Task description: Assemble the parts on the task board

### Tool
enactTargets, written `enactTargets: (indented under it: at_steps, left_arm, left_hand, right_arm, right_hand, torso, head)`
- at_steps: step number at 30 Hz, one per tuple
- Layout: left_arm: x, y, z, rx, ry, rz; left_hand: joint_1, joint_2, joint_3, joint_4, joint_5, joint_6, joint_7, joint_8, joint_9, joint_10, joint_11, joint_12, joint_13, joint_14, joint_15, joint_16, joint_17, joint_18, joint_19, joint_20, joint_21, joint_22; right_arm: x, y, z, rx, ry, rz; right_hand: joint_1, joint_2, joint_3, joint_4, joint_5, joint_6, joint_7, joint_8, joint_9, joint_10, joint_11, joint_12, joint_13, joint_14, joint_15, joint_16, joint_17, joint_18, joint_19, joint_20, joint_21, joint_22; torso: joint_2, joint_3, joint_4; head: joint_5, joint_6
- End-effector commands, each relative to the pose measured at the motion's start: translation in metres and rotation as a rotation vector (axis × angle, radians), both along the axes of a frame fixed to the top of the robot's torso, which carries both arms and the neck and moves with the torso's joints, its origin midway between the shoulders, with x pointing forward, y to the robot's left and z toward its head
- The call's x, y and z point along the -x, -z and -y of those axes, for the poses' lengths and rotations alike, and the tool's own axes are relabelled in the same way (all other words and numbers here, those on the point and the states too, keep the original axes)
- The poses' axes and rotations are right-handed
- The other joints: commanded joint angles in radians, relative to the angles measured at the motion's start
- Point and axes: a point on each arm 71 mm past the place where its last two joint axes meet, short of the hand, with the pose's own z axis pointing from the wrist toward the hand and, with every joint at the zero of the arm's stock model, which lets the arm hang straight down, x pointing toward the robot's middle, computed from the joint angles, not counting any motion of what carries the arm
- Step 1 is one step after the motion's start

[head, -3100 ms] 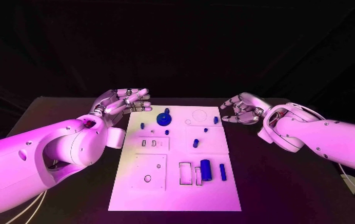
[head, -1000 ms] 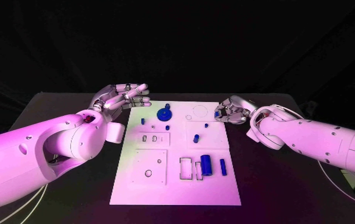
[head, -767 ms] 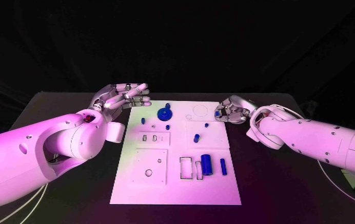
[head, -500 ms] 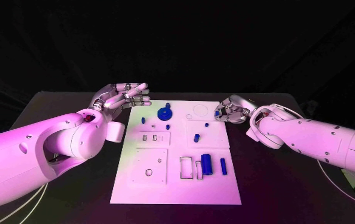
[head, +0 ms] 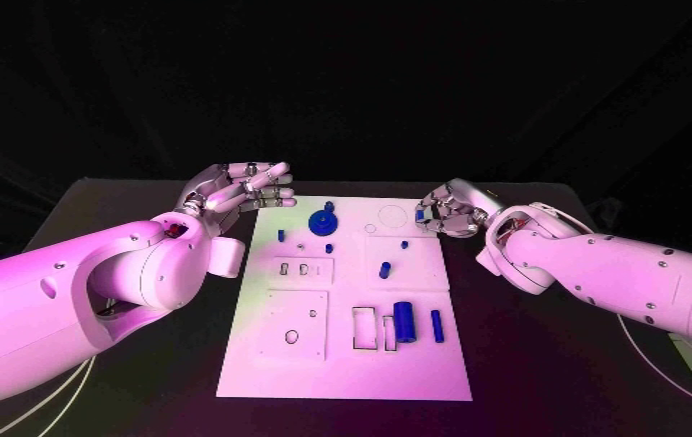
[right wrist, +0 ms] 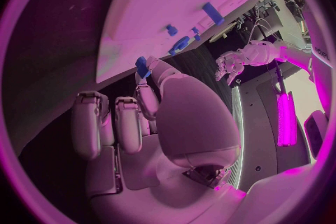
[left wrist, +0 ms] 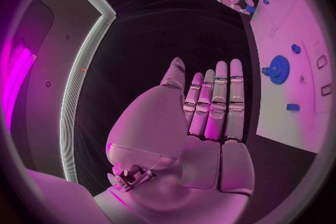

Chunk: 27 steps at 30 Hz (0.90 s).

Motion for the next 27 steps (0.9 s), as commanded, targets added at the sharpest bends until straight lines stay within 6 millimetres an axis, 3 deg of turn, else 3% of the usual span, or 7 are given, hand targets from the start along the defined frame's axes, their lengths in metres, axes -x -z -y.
enactTargets:
  at_steps: [1, 9, 11, 18, 21, 27]
  left_arm:
    - [0.0, -0.001, 0.001, 0.007, 0.015, 0.003]
    - [-0.003, 0.001, 0.0, 0.005, 0.009, 0.001]
    - [-0.004, 0.001, 0.0, 0.005, 0.005, 0.0]
    - [-0.007, 0.003, 0.001, 0.006, 0.001, -0.002]
    - [-0.007, 0.003, 0.001, 0.006, 0.0, -0.002]
    - [-0.007, 0.003, 0.002, 0.007, 0.002, -0.002]
  left_hand:
    - [0.005, 0.007, 0.001, -0.006, 0.001, 0.001, 0.002, -0.005, 0.0, -0.004, 0.002, -0.006, 0.001, -0.002, 0.003, -0.007, 0.002, 0.003, -0.006, 0.002, 0.004, 0.002]
    - [0.005, 0.007, 0.001, -0.006, 0.001, 0.001, 0.002, -0.005, 0.0, -0.004, 0.002, -0.006, 0.001, -0.002, 0.003, -0.007, 0.002, 0.003, -0.006, 0.002, 0.004, 0.002]
    - [0.005, 0.007, 0.001, -0.006, 0.001, 0.001, 0.002, -0.005, 0.0, -0.004, 0.002, -0.006, 0.001, -0.002, 0.003, -0.007, 0.002, 0.003, -0.006, 0.002, 0.004, 0.002]
    - [0.005, 0.007, 0.001, -0.006, 0.001, 0.001, 0.002, -0.005, 0.0, -0.004, 0.002, -0.007, 0.001, -0.001, 0.003, -0.007, 0.003, 0.003, -0.006, 0.002, 0.005, 0.002]
    - [0.005, 0.007, 0.001, -0.006, 0.001, 0.001, 0.002, -0.005, 0.0, -0.004, 0.002, -0.007, 0.001, -0.001, 0.003, -0.007, 0.003, 0.003, -0.006, 0.002, 0.005, 0.002]
    - [0.005, 0.007, 0.001, -0.006, 0.001, 0.001, 0.002, -0.005, 0.0, -0.004, 0.002, -0.007, 0.001, -0.001, 0.003, -0.007, 0.003, 0.003, -0.006, 0.002, 0.005, 0.002]
  right_arm:
    - [0.005, -0.011, -0.013, -0.014, 0.016, 0.009]
    - [0.024, -0.027, -0.069, -0.002, -0.085, 0.002]
    - [0.028, -0.027, -0.087, 0.004, -0.123, -0.003]
    - [0.039, -0.019, -0.14, 0.042, -0.226, -0.016]
    - [0.041, -0.014, -0.152, 0.06, -0.238, -0.019]
    - [0.047, 0.0, -0.172, 0.102, -0.254, -0.018]
  right_hand:
    - [-0.005, 0.016, 0.002, 0.004, 0.002, 0.016, -0.017, 0.019, 0.021, 0.003, 0.003, -0.001, -0.003, 0.081, -0.006, 0.006, 0.161, -0.019, 0.006, -0.001, 0.001, 0.128]
    - [-0.016, 0.012, 0.002, 0.006, 0.007, 0.01, -0.016, 0.019, 0.023, 0.003, 0.004, -0.003, -0.004, 0.082, -0.005, 0.006, 0.163, -0.02, 0.009, -0.001, 0.004, 0.131]
    - [-0.021, 0.011, 0.001, 0.008, 0.012, 0.009, -0.016, 0.02, 0.024, 0.002, 0.004, -0.003, -0.004, 0.081, -0.005, 0.005, 0.161, -0.02, 0.008, -0.002, 0.003, 0.131]
    - [-0.031, 0.01, 0.001, 0.011, 0.019, 0.008, -0.016, 0.022, 0.026, 0.002, 0.004, -0.005, -0.005, 0.081, -0.005, 0.005, 0.161, -0.02, 0.009, -0.002, 0.004, 0.132]
    - [-0.033, 0.008, 0.001, 0.011, 0.023, 0.008, -0.017, 0.023, 0.027, 0.002, 0.004, -0.005, -0.005, 0.081, -0.006, 0.005, 0.161, -0.02, 0.009, -0.002, 0.004, 0.132]
    - [-0.048, 0.005, -0.003, 0.018, 0.026, 0.005, -0.016, 0.025, 0.029, 0.003, 0.004, -0.006, -0.005, 0.081, -0.005, 0.004, 0.16, -0.019, 0.007, -0.002, 0.002, 0.131]
  torso:
    - [-0.002, -0.0015, -0.0021]
    - [-0.013, -0.0028, 0.0022]
    - [-0.015, -0.003, 0.0031]
    - [-0.018, -0.0051, 0.011]
    - [-0.017, -0.0057, 0.0087]
    - [-0.015, -0.0056, 0.0105]
  head:
    - [0.003, 0.003]
    - [0.02, -0.003]
    - [0.029, -0.005]
    - [0.04, -0.016]
    - [0.05, -0.017]
    - [0.059, -0.023]
